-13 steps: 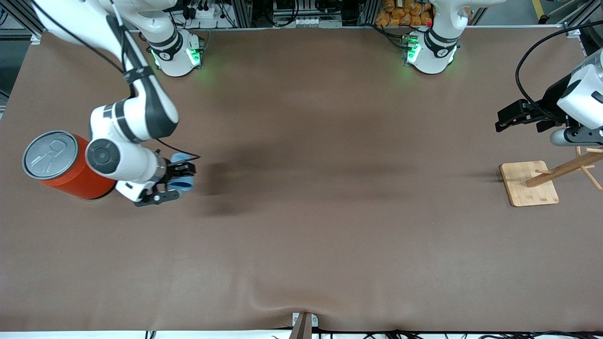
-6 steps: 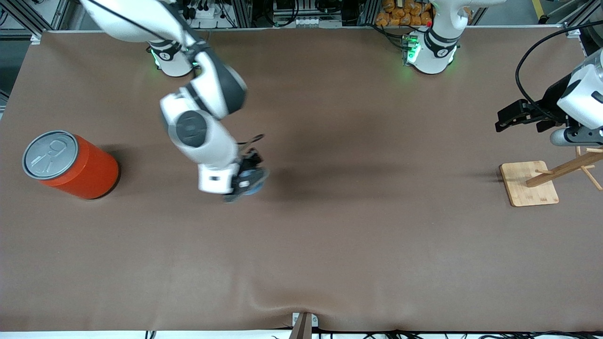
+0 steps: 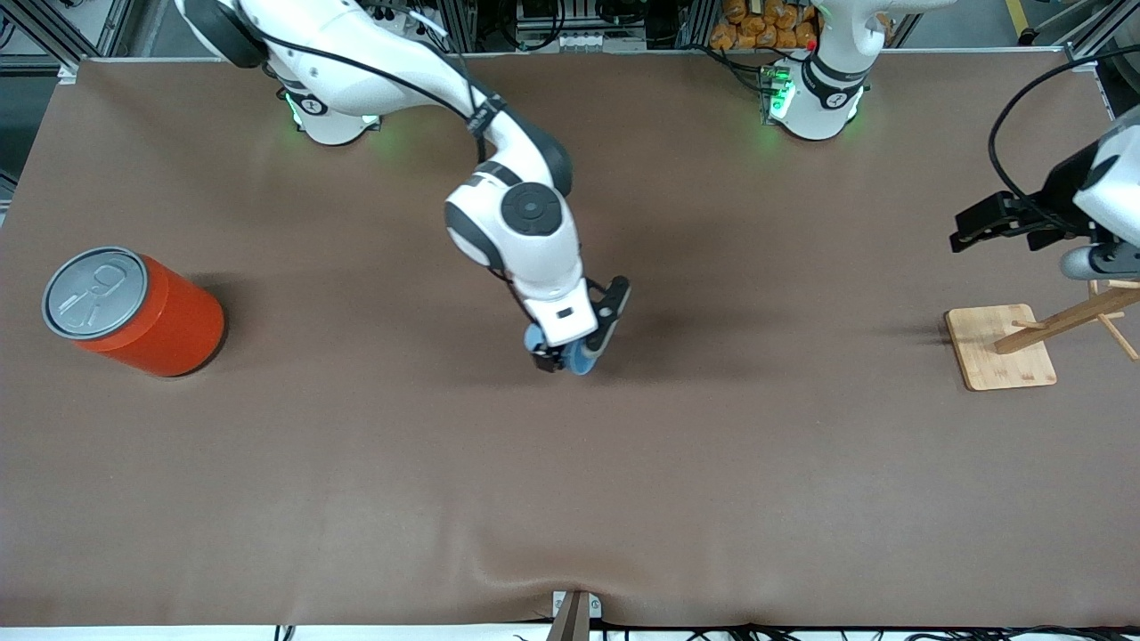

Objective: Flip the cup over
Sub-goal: 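Lift the blue cup and carry it toward the table middle, then hold the cup with the right gripper while the left gripper approaches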

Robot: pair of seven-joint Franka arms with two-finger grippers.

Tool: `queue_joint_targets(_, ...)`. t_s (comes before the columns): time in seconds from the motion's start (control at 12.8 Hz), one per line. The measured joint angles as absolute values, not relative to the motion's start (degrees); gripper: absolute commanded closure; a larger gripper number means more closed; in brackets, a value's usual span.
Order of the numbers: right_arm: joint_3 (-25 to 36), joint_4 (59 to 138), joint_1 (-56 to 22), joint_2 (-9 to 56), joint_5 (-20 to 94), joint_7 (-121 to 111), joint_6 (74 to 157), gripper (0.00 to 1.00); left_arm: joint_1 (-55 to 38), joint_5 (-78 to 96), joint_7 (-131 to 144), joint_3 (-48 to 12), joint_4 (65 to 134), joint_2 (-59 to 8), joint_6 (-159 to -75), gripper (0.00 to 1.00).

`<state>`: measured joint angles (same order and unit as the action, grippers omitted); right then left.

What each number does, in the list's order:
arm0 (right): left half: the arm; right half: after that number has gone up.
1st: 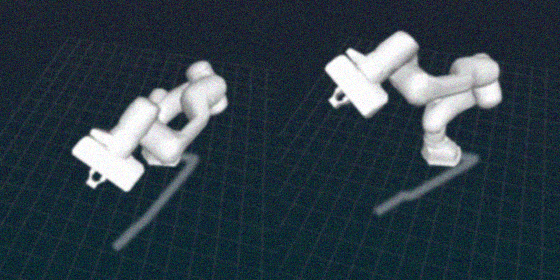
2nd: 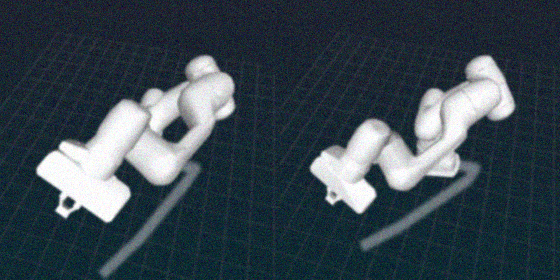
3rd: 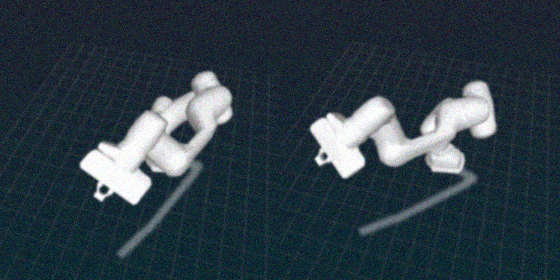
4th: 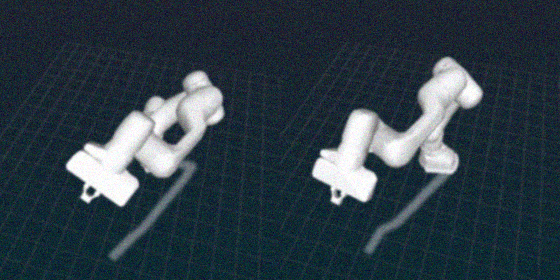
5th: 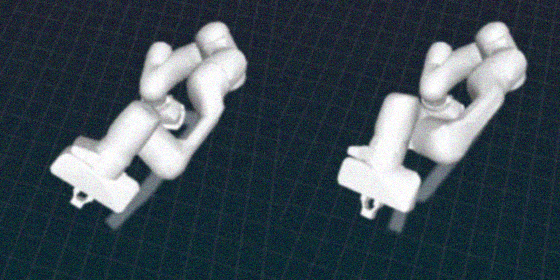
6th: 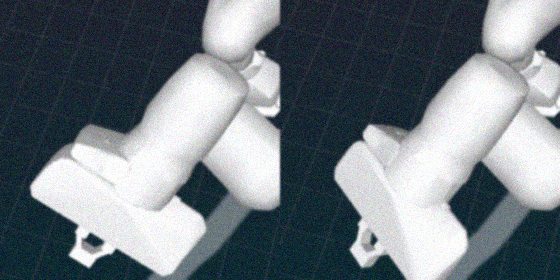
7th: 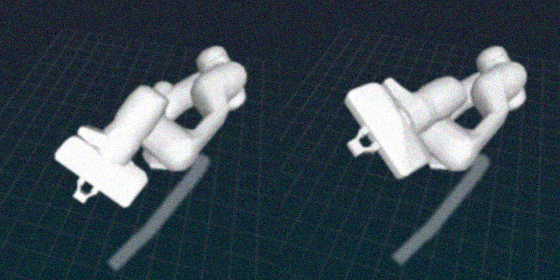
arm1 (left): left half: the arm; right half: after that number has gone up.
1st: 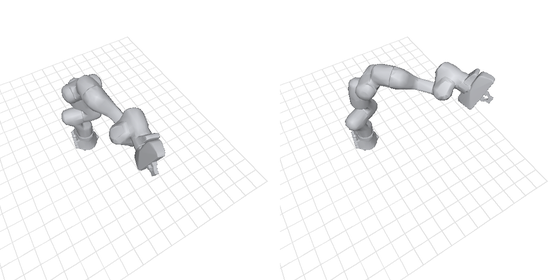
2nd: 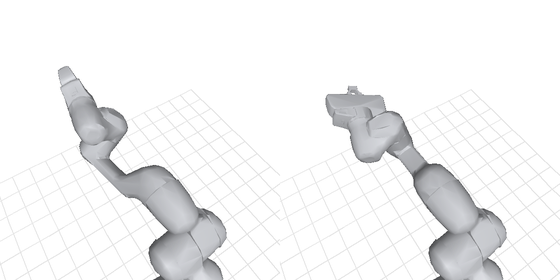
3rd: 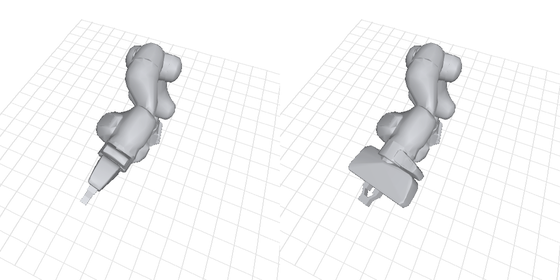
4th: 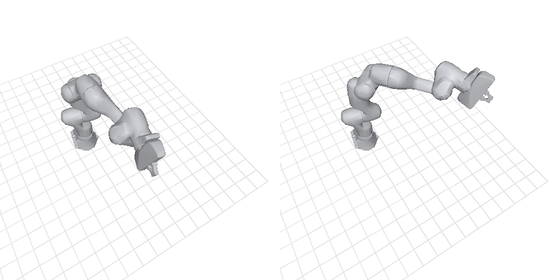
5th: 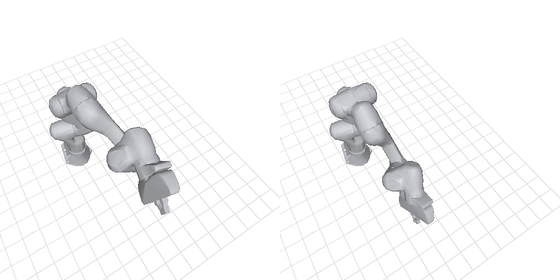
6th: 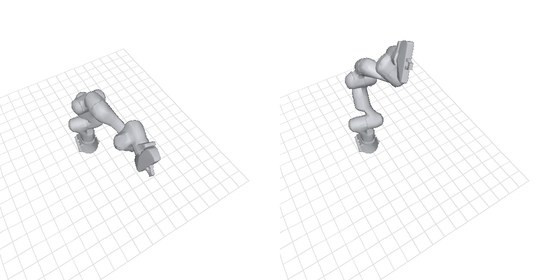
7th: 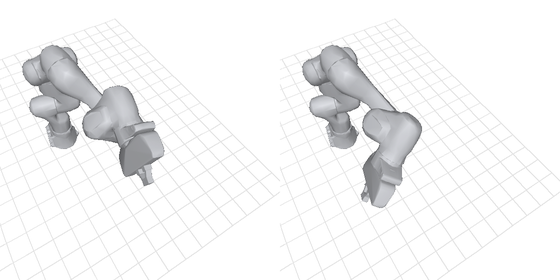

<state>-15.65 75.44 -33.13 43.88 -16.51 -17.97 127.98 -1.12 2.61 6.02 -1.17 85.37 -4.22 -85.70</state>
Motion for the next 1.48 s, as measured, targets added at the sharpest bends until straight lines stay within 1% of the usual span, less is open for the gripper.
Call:
queue_joint_targets(0.16, -14.9, 73.4, -37.8, 46.4, -19.3, -18.1, 128.5, 1.00, -0.2, 0.7, 5.9, -1.1, 85.6, -5.9, -86.7, 0.00)
queue_joint_targets(0.39, -11.6, 70.6, -44.3, 50.4, -20.2, -18.1, 128.5, 1.00, -0.7, 0.6, 5.9, -1.4, 85.7, -10.0, -87.9, 0.00)
queue_joint_targets(0.7, -10.8, 69.5, -45.7, 52.9, -20.3, -18.1, 128.6, 1.00, -0.8, 4.1, 5.9, -1.7, 85.9, -17.2, -92.6, 0.00)
queue_joint_targets(0.94, -10.5, 69.4, -46.5, 53.5, -20.3, -17.8, 128.6, 1.00, -1.3, 13.7, 5.9, -2.0, 86.8, -22.9, -93.0, 0.00)
queue_joint_targets(1.01, -10.1, 69.3, -47.4, 53.8, -20.3, -17.1, 128.6, 0.97, -1.7, 17.4, 5.9, -2.1, 87.5, -24.9, -93.0, 0.00)
queue_joint_targets(1.09, -9.5, 69.2, -48.2, 54.1, -20.3, -16.7, 128.6, 0.80, -2.1, 20.6, 5.9, -2.1, 88.1, -26.8, -93.1, 0.00)
queue_joint_targets(1.17, -9.0, 69.0, -48.8, 54.3, -20.4, -16.4, 128.6, 0.38, -2.5, 24.0, 5.9, -2.2, 88.5, -28.5, -93.2, 0.00)
queue_joint_targets(1.25, -8.7, 68.8, -49.1, 54.4, -20.4, -16.3, 128.6, 0.00, -2.8, 27.6, 5.9, -2.2, 88.7, -30.1, -93.4, 0.00)
queue_joint_targets(1.48, -8.5, 68.8, -49.1, 54.5, -20.4, -16.3, 128.6, 0.00, -4.2, 34.5, 5.9, -2.2, 88.8, -33.8, -94.6, 0.00)
